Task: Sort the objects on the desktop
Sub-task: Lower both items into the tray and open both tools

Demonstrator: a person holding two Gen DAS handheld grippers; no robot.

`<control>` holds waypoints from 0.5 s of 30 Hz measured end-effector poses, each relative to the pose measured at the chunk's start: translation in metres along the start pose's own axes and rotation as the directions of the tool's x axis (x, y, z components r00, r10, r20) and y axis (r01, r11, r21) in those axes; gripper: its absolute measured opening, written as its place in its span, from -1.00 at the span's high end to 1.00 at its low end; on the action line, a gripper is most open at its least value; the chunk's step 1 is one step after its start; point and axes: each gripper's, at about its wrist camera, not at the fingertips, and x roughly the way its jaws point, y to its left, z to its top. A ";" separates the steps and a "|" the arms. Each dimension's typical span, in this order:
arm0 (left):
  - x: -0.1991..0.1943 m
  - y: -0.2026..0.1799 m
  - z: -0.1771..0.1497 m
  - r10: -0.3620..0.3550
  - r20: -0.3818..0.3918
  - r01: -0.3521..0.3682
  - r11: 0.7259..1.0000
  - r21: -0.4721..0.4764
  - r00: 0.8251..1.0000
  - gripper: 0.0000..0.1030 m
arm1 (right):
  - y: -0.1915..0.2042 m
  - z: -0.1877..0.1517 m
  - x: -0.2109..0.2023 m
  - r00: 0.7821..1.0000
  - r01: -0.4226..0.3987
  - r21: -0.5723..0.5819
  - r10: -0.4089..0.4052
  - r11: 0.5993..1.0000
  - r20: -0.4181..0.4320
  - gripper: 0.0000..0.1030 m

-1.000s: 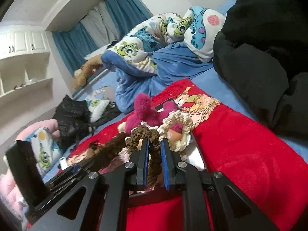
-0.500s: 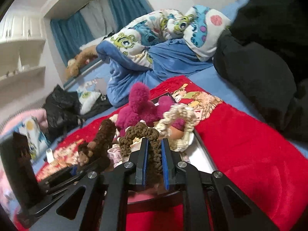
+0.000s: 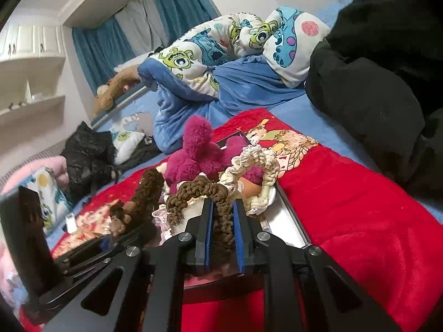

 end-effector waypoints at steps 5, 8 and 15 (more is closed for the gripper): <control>0.000 -0.001 0.000 0.001 -0.001 -0.001 1.000 0.001 1.000 0.41 | 0.012 -0.001 -0.002 0.999 0.041 -0.072 -0.040 0.997 0.017 0.69; 0.000 0.000 0.000 0.003 -0.003 -0.003 1.000 0.003 1.000 0.41 | 0.020 -0.002 0.001 0.997 0.080 -0.112 -0.078 0.991 0.022 0.69; 0.000 -0.001 -0.001 0.003 -0.004 -0.003 1.000 0.005 1.000 0.41 | 0.021 -0.001 0.006 0.993 0.117 -0.124 -0.115 0.985 0.025 0.69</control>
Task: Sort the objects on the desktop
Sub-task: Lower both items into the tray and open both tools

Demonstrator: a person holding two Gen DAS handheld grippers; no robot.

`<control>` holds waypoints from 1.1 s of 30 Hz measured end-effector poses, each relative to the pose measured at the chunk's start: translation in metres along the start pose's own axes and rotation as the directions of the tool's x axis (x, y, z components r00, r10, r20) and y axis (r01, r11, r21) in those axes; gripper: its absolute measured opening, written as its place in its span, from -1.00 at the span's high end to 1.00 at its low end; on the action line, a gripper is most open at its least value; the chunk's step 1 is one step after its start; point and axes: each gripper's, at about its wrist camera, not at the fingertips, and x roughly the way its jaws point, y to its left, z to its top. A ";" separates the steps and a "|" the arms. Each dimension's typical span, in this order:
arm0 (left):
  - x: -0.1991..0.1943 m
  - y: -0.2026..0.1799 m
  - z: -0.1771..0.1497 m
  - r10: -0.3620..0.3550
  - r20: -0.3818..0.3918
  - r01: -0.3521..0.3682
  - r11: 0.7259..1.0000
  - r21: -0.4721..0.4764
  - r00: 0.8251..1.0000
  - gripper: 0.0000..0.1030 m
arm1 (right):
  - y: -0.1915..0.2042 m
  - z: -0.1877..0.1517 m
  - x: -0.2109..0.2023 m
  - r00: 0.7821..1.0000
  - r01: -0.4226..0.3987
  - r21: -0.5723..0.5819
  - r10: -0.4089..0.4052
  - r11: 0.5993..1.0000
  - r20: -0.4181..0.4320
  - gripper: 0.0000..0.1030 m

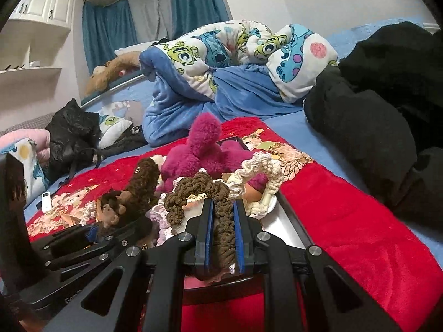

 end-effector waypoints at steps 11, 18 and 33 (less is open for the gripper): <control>0.001 -0.001 0.000 0.001 -0.002 -0.001 1.000 0.002 1.000 0.41 | 0.000 0.004 0.002 1.000 0.000 0.006 -0.001 1.000 0.028 0.69; 0.000 -0.002 -0.001 0.001 -0.001 -0.001 1.000 0.004 1.000 0.41 | -0.007 0.003 -0.010 0.995 -0.065 0.035 0.062 0.997 0.082 0.67; 0.002 -0.004 -0.001 0.030 -0.014 -0.030 1.000 0.006 0.999 0.21 | -0.014 0.002 -0.011 0.995 -0.071 0.078 0.065 0.994 0.081 0.16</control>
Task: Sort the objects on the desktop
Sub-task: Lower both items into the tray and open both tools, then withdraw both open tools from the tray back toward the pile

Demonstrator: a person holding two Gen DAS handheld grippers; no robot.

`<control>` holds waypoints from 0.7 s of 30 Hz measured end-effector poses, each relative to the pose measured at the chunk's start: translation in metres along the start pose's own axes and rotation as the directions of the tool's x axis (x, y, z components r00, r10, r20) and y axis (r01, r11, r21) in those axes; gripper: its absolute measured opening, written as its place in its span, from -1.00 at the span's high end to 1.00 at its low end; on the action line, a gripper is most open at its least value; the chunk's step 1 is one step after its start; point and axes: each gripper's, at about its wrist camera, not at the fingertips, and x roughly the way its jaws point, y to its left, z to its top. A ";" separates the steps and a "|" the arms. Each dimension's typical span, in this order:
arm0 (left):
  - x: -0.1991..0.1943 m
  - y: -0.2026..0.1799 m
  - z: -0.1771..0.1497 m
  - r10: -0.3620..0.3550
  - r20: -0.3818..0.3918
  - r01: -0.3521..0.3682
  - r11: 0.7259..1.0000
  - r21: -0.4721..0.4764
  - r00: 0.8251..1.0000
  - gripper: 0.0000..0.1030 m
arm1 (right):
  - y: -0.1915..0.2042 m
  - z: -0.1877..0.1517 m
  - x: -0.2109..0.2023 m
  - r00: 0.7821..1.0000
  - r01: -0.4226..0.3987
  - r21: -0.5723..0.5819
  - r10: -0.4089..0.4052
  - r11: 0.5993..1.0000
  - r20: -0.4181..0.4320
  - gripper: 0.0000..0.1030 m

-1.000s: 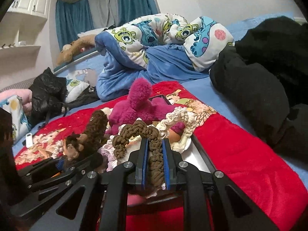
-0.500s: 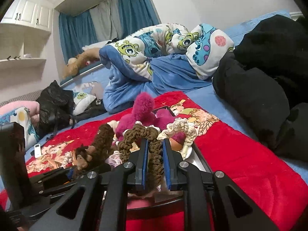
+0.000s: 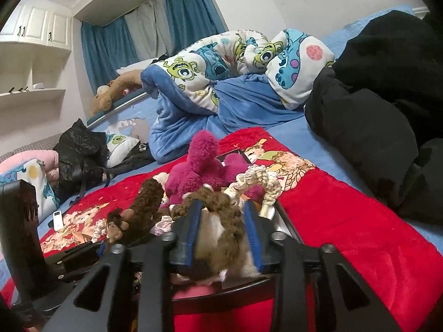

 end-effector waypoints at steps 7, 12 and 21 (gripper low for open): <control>-0.003 0.003 0.000 0.022 0.012 -0.022 1.000 -0.011 1.000 -0.48 | -0.007 0.001 -0.009 0.999 0.020 0.038 -0.022 0.999 0.041 -0.96; -0.007 0.005 0.002 0.022 0.035 -0.021 1.000 -0.015 0.999 -0.89 | -0.015 0.002 -0.014 0.998 0.025 0.075 -0.029 0.997 0.055 -1.00; -0.001 0.007 0.002 0.081 0.004 -0.081 0.996 -0.026 0.997 -1.00 | -0.021 0.001 -0.010 1.000 0.012 0.120 -0.014 0.993 0.014 -1.00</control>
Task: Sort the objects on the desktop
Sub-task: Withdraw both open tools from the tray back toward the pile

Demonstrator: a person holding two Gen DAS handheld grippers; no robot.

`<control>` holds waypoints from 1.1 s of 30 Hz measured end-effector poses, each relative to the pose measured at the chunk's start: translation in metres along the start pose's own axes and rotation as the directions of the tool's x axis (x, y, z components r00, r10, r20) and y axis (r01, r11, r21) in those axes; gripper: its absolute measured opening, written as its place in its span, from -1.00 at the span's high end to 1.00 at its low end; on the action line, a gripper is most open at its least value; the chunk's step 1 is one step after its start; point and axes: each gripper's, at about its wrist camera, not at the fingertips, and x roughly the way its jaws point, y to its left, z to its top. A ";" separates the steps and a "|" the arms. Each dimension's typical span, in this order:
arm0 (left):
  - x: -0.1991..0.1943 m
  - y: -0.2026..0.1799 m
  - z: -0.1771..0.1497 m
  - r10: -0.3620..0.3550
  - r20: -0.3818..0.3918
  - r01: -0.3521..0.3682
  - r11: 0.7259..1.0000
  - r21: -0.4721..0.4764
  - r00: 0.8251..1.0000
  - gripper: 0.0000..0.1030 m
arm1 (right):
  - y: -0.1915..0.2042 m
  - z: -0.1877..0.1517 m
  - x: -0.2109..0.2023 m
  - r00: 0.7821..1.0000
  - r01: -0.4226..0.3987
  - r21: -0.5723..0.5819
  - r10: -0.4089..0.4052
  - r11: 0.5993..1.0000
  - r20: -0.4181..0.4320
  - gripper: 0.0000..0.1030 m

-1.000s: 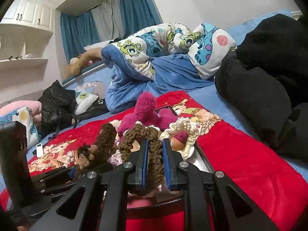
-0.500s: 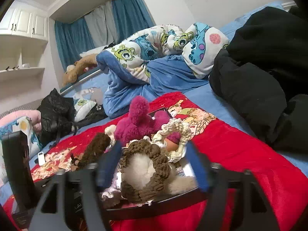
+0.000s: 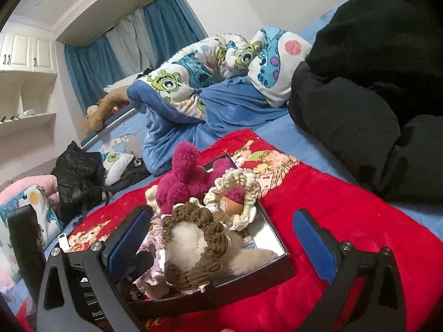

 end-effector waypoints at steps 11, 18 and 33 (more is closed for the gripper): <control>-0.001 0.001 0.000 -0.006 0.005 0.006 1.000 -0.005 1.000 -1.00 | -0.001 0.000 -0.002 1.000 -0.002 0.011 0.002 1.000 0.007 -1.00; -0.007 0.002 0.001 -0.001 0.020 0.001 1.000 -0.013 1.000 -1.00 | -0.001 0.000 -0.003 1.000 0.004 0.013 -0.004 1.000 0.013 -1.00; -0.053 0.037 0.001 0.017 0.069 -0.012 0.996 -0.083 0.997 -1.00 | 0.018 0.001 -0.014 0.999 0.029 -0.038 -0.027 0.999 0.034 -1.00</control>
